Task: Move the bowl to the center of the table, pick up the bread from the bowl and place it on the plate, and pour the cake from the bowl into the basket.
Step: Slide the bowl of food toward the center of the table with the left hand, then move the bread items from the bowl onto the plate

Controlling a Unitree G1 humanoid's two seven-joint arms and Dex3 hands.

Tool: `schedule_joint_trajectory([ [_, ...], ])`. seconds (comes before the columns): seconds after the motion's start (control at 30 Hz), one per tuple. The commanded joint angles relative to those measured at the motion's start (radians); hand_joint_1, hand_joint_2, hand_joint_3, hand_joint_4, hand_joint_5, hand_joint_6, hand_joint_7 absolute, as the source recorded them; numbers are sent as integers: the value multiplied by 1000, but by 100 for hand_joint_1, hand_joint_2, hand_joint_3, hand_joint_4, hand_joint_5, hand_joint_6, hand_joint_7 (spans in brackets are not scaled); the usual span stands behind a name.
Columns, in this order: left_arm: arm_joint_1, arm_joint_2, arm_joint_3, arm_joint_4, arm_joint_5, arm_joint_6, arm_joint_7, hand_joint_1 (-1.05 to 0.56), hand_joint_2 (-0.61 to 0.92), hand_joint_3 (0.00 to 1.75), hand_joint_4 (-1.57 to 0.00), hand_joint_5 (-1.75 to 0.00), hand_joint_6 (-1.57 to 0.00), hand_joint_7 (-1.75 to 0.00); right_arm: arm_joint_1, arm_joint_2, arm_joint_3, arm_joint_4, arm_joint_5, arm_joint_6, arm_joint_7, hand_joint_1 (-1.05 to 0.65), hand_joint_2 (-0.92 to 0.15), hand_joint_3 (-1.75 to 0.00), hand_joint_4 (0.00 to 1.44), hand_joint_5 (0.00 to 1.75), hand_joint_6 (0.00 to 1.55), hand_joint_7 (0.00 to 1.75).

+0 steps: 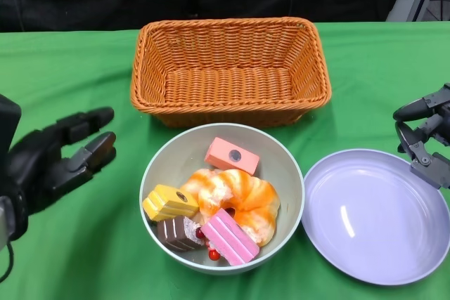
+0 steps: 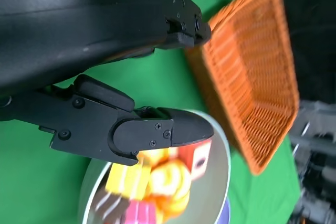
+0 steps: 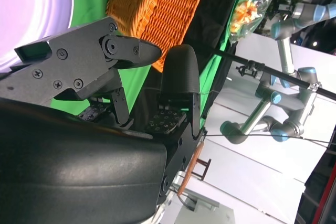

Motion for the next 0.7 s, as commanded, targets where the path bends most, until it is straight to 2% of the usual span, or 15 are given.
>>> schedule_joint_trajectory([
  [0.03,31,-4,36,64,62,-188,81,-45,92,30,-67,-13,-60,-7,16,-21,-1,-19,15,-5,26,-9,-71,-62,75,147,71,115],
  [0.07,32,-13,48,94,68,-247,97,-35,92,28,-80,-13,-71,-7,18,-24,2,-19,13,-11,36,-9,-70,-63,75,145,72,113],
  [0.13,26,-30,69,161,69,-354,118,-24,92,28,-92,-14,-83,-9,21,-29,7,-23,9,-17,53,-9,-68,-65,74,143,72,111],
  [0.23,-5,-54,100,290,59,-519,130,-9,92,32,-105,-19,-100,-15,35,-24,17,-54,23,0,80,-8,-67,-67,73,142,72,109],
  [0.3,-30,-62,115,378,56,-634,126,-5,92,34,-111,-25,-109,-17,56,-21,29,-102,38,36,104,-7,-67,-68,71,140,72,108],
  [0.33,-41,-64,117,415,63,-686,128,-4,92,34,-106,-41,-112,-17,65,-21,34,-125,41,53,113,-7,-67,-68,70,139,71,108],
  [0.37,-51,-63,118,454,70,-741,127,-5,92,34,-95,-71,-115,-19,77,-21,41,-154,46,73,126,-6,-68,-66,70,137,71,107],
  [0.43,-67,-58,114,518,84,-827,126,-4,92,37,-82,-109,-116,-25,97,-23,54,-208,48,113,144,-6,-70,-63,68,133,68,104],
  [0.47,-74,-56,112,546,89,-865,124,-5,92,38,-78,-120,-114,-32,108,-24,61,-238,46,138,151,-7,-70,-62,67,131,67,102],
  [0.53,-87,-53,109,598,98,-929,122,-5,92,37,-75,-130,-101,-59,129,-29,77,-302,44,180,172,-7,-71,-61,65,128,65,98],
  [0.57,-93,-51,106,620,102,-955,120,-5,92,38,-74,-134,-96,-72,137,-34,85,-329,47,192,188,-9,-75,-52,63,126,62,94],
  [0.63,-104,-48,103,659,109,-996,120,-6,92,39,-75,-138,-91,-86,151,-41,100,-378,59,207,223,-14,-86,-30,59,121,58,90],
  [0.7,-112,-47,101,683,112,-1018,121,-6,92,40,-76,-140,-90,-90,158,-49,110,-414,60,220,247,-17,-90,-21,57,119,56,88],
])
